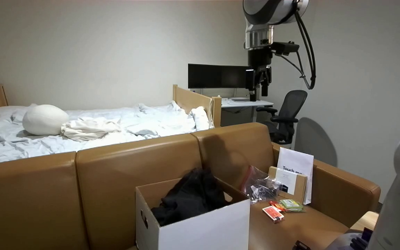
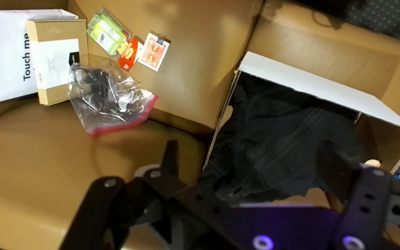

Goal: Pick up the packet and the card box and put them in the storage box

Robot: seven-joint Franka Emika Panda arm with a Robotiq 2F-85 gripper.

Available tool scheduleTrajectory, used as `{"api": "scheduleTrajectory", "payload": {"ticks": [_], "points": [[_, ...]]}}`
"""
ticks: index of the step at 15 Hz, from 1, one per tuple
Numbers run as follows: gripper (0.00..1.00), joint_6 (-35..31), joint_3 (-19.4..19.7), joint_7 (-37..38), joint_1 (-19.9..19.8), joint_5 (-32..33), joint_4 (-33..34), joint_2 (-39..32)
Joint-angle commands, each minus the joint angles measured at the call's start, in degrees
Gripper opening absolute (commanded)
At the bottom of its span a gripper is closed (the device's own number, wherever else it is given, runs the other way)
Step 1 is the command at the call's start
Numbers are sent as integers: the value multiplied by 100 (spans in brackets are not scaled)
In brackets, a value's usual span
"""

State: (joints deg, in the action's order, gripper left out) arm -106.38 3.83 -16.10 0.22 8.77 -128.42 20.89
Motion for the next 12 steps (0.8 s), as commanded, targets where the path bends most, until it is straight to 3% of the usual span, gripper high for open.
{"api": "scheduleTrajectory", "payload": {"ticks": [1, 8, 12], "points": [[100, 15, -9, -3, -9, -5, 13, -3], [100, -772, -276, 956, 34, -172, 220, -212], [100, -1268, -249, 1648, -136, -226, 484, -719]]}}
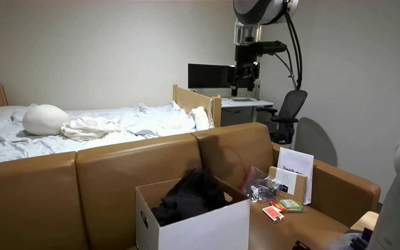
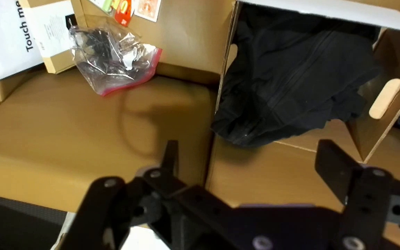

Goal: Pick up the packet and the card box and put them in the storage box

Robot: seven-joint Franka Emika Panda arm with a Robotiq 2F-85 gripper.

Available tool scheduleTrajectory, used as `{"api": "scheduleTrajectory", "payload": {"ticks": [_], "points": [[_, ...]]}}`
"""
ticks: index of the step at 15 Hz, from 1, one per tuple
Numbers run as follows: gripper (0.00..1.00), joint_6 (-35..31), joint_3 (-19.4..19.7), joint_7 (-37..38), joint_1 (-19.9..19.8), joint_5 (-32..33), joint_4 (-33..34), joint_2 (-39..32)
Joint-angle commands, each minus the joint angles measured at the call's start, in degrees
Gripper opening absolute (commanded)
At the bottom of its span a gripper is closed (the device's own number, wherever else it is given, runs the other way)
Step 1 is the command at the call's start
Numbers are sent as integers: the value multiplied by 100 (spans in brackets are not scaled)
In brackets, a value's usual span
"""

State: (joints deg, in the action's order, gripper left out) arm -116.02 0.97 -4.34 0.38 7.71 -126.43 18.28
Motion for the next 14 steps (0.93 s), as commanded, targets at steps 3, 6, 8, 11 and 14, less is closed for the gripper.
{"api": "scheduleTrajectory", "payload": {"ticks": [3, 6, 8, 11, 14], "points": [[100, -589, 211, 1029, -409, -5, 721, -1227], [100, -630, 523, 1108, -659, -130, 1186, -1888], [100, -568, 725, 1098, -819, -233, 1528, -2295], [100, -503, 958, 1465, -996, -267, 1966, -2930], [100, -283, 1128, 1765, -1124, -372, 2195, -3489]]}}
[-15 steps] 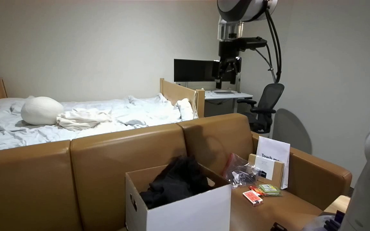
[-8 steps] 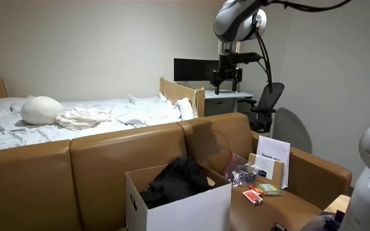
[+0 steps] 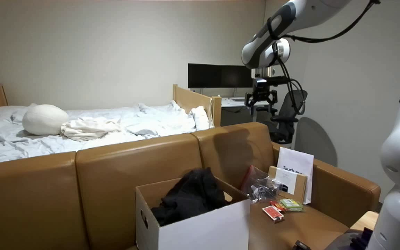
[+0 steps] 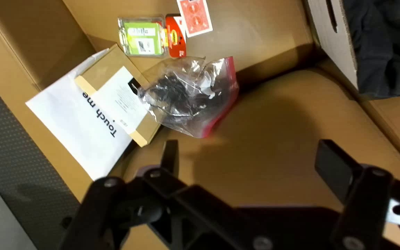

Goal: Pick up the packet and the card box and put them in the storage box

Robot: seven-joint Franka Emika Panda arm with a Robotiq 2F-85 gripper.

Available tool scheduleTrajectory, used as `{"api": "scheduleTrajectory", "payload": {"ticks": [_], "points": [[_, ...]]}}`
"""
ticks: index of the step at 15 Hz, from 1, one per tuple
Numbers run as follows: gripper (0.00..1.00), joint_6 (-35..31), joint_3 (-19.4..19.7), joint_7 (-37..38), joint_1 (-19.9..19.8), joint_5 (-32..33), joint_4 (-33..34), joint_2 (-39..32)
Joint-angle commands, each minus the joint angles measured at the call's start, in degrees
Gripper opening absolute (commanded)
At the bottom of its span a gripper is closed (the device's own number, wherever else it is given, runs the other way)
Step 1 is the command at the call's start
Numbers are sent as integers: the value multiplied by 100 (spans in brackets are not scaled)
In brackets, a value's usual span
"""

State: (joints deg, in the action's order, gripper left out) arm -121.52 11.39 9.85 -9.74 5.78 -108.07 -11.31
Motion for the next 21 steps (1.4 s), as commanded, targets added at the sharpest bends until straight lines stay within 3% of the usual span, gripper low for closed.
{"api": "scheduleTrajectory", "payload": {"ticks": [1, 4, 9, 13, 17, 21], "points": [[100, 320, 135, 439, -140, -227, 422, -634], [100, 140, 174, 371, -121, -144, 299, -614], [100, 406, 171, 544, -96, -180, 638, -709], [100, 757, 36, 441, -315, -822, 1660, -1948], [100, 318, 100, 1114, -456, -1408, 2336, -3256], [100, -464, 431, 2069, -457, -1393, 2693, -4319]]}}
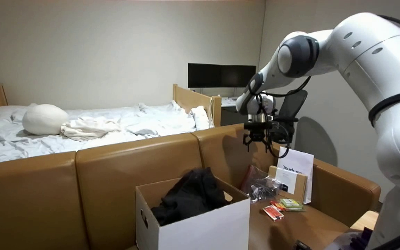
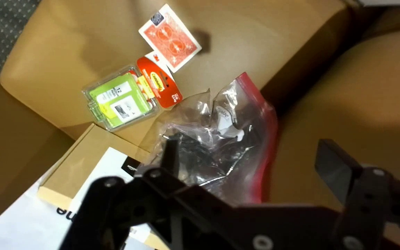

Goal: Pick up the packet and the card box and put them in the storage box

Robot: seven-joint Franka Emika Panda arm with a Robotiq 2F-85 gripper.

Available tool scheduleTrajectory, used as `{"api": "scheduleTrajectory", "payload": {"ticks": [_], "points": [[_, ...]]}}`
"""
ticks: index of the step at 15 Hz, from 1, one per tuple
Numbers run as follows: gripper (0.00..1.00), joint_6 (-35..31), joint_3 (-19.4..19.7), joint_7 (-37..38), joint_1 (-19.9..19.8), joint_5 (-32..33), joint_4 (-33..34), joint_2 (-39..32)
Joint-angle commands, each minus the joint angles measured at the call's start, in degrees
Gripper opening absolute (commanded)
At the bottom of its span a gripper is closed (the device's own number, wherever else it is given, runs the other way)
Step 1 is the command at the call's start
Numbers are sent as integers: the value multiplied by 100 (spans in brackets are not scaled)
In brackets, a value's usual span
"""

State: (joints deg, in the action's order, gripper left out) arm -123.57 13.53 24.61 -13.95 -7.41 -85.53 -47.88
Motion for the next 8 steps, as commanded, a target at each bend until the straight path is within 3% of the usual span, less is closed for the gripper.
{"api": "scheduleTrajectory", "payload": {"ticks": [1, 4, 6, 8], "points": [[100, -365, 353, 821, 12, 12, 509, -889], [100, -202, 672, 1242, 50, 155, 625, -1319], [100, 120, 402, 775, -143, -48, 465, -989], [100, -113, 496, 942, -88, 48, 579, -1277]]}}
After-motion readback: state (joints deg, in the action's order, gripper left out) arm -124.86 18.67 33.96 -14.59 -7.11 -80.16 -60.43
